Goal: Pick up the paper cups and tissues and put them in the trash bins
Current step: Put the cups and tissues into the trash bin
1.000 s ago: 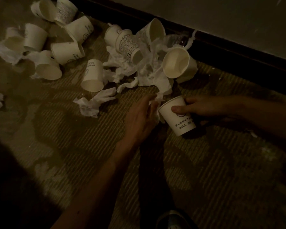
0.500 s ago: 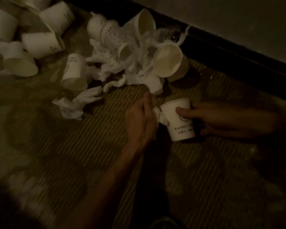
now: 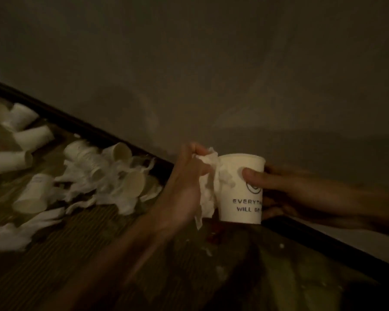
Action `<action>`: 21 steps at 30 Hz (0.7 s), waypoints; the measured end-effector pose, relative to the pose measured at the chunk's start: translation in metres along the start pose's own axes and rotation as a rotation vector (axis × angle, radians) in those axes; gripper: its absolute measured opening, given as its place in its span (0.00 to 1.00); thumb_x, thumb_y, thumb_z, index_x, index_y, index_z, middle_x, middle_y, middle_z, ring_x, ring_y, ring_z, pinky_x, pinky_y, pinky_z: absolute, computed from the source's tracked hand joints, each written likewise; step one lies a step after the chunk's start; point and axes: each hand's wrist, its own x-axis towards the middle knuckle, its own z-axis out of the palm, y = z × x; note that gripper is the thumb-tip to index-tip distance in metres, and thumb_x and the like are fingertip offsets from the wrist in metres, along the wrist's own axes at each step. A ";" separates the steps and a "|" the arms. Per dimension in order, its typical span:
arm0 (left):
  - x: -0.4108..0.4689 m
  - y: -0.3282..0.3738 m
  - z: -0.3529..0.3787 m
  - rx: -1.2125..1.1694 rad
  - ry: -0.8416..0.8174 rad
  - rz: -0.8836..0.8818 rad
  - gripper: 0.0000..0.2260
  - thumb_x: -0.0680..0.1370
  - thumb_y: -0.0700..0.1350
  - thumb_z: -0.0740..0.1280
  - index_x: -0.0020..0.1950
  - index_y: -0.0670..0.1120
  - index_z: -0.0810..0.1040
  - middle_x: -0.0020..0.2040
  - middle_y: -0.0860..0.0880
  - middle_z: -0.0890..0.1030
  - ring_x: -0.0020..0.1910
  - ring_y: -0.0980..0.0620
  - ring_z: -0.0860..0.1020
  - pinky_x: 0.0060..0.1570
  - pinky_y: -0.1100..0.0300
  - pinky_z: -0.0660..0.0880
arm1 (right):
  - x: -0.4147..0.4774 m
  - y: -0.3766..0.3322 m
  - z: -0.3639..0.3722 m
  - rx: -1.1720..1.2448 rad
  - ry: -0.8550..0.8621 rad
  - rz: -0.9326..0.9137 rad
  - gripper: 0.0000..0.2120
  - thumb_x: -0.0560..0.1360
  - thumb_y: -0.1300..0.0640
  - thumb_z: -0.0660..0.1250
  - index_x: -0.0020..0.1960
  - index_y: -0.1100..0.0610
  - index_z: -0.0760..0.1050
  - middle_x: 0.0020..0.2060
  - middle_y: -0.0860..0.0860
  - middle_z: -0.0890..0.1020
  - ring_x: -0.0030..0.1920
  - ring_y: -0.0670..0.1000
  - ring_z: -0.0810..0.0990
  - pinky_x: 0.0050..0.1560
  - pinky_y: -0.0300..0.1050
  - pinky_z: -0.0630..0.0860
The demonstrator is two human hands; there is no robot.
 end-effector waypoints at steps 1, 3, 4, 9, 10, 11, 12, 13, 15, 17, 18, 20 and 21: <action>0.004 0.017 0.021 0.043 -0.084 0.050 0.10 0.69 0.45 0.61 0.37 0.62 0.74 0.37 0.64 0.79 0.36 0.63 0.79 0.32 0.65 0.76 | -0.030 -0.006 -0.014 -0.025 0.043 -0.050 0.28 0.65 0.41 0.76 0.62 0.47 0.74 0.53 0.49 0.85 0.53 0.50 0.84 0.45 0.41 0.81; 0.012 0.052 0.069 0.115 -0.234 0.159 0.15 0.70 0.44 0.61 0.39 0.67 0.73 0.38 0.70 0.77 0.39 0.67 0.79 0.32 0.68 0.75 | -0.090 -0.012 -0.042 -0.064 0.144 -0.164 0.27 0.66 0.44 0.75 0.62 0.50 0.75 0.53 0.49 0.85 0.53 0.49 0.84 0.44 0.37 0.80; 0.016 0.073 0.095 0.151 -0.299 0.220 0.16 0.70 0.45 0.61 0.40 0.70 0.72 0.40 0.72 0.77 0.40 0.69 0.79 0.32 0.70 0.75 | -0.120 -0.013 -0.055 -0.068 0.192 -0.226 0.25 0.67 0.46 0.75 0.61 0.51 0.77 0.54 0.49 0.85 0.54 0.49 0.84 0.47 0.38 0.80; 0.001 0.153 0.245 0.301 -0.672 0.378 0.11 0.72 0.52 0.63 0.44 0.71 0.69 0.46 0.69 0.76 0.44 0.64 0.79 0.40 0.64 0.80 | -0.267 0.026 -0.105 0.003 0.526 -0.462 0.13 0.66 0.47 0.72 0.46 0.52 0.86 0.49 0.53 0.86 0.52 0.50 0.84 0.49 0.40 0.80; -0.009 0.160 0.274 0.311 -0.751 0.392 0.09 0.74 0.52 0.63 0.46 0.68 0.69 0.47 0.66 0.77 0.43 0.63 0.79 0.38 0.63 0.80 | -0.295 0.042 -0.112 0.008 0.606 -0.488 0.09 0.66 0.48 0.74 0.44 0.50 0.86 0.46 0.52 0.86 0.50 0.49 0.85 0.47 0.38 0.80; -0.020 0.163 0.303 0.314 -0.817 0.401 0.08 0.76 0.52 0.63 0.49 0.65 0.69 0.47 0.62 0.77 0.42 0.63 0.79 0.35 0.64 0.80 | -0.320 0.059 -0.118 0.018 0.681 -0.506 0.08 0.65 0.48 0.76 0.42 0.49 0.86 0.45 0.51 0.87 0.48 0.48 0.85 0.46 0.37 0.80; -0.032 0.162 0.330 0.312 -0.868 0.406 0.07 0.78 0.51 0.63 0.50 0.63 0.69 0.47 0.58 0.77 0.42 0.63 0.79 0.33 0.66 0.78 | -0.345 0.078 -0.123 0.019 0.745 -0.517 0.10 0.63 0.46 0.78 0.43 0.49 0.86 0.45 0.51 0.87 0.48 0.49 0.85 0.45 0.36 0.79; -0.045 0.157 0.357 0.325 -0.908 0.414 0.07 0.80 0.48 0.64 0.51 0.60 0.69 0.47 0.56 0.76 0.41 0.64 0.78 0.33 0.69 0.75 | -0.369 0.097 -0.126 0.015 0.793 -0.519 0.15 0.62 0.43 0.78 0.45 0.48 0.86 0.46 0.52 0.87 0.49 0.50 0.85 0.45 0.37 0.79; -0.074 0.138 0.405 0.395 -0.996 0.436 0.06 0.82 0.46 0.63 0.54 0.56 0.69 0.49 0.58 0.72 0.41 0.63 0.74 0.34 0.72 0.71 | -0.412 0.137 -0.129 0.019 0.891 -0.479 0.22 0.61 0.41 0.78 0.52 0.48 0.85 0.49 0.53 0.86 0.51 0.51 0.85 0.46 0.37 0.80; -0.100 0.116 0.447 0.429 -1.130 0.388 0.05 0.82 0.46 0.62 0.56 0.54 0.69 0.50 0.59 0.71 0.41 0.65 0.74 0.37 0.69 0.71 | -0.446 0.181 -0.130 0.032 1.036 -0.409 0.19 0.64 0.47 0.77 0.54 0.48 0.84 0.49 0.49 0.86 0.50 0.48 0.85 0.43 0.33 0.79; -0.110 0.106 0.463 0.457 -1.209 0.359 0.05 0.82 0.46 0.63 0.56 0.54 0.70 0.52 0.59 0.72 0.45 0.66 0.74 0.42 0.68 0.72 | -0.458 0.202 -0.130 0.037 1.110 -0.364 0.19 0.64 0.50 0.75 0.54 0.51 0.84 0.48 0.47 0.86 0.49 0.46 0.85 0.42 0.31 0.78; -0.123 0.088 0.487 0.595 -1.374 0.360 0.05 0.81 0.45 0.65 0.57 0.51 0.73 0.59 0.55 0.74 0.57 0.61 0.73 0.57 0.61 0.72 | -0.470 0.240 -0.125 0.059 1.198 -0.269 0.19 0.63 0.52 0.74 0.54 0.51 0.81 0.46 0.43 0.86 0.48 0.43 0.85 0.41 0.30 0.77; -0.126 0.078 0.496 0.661 -1.444 0.368 0.05 0.81 0.45 0.66 0.56 0.50 0.74 0.60 0.53 0.75 0.60 0.59 0.72 0.61 0.58 0.71 | -0.470 0.256 -0.121 0.068 1.212 -0.232 0.20 0.62 0.51 0.74 0.54 0.49 0.79 0.46 0.41 0.86 0.48 0.42 0.84 0.41 0.29 0.77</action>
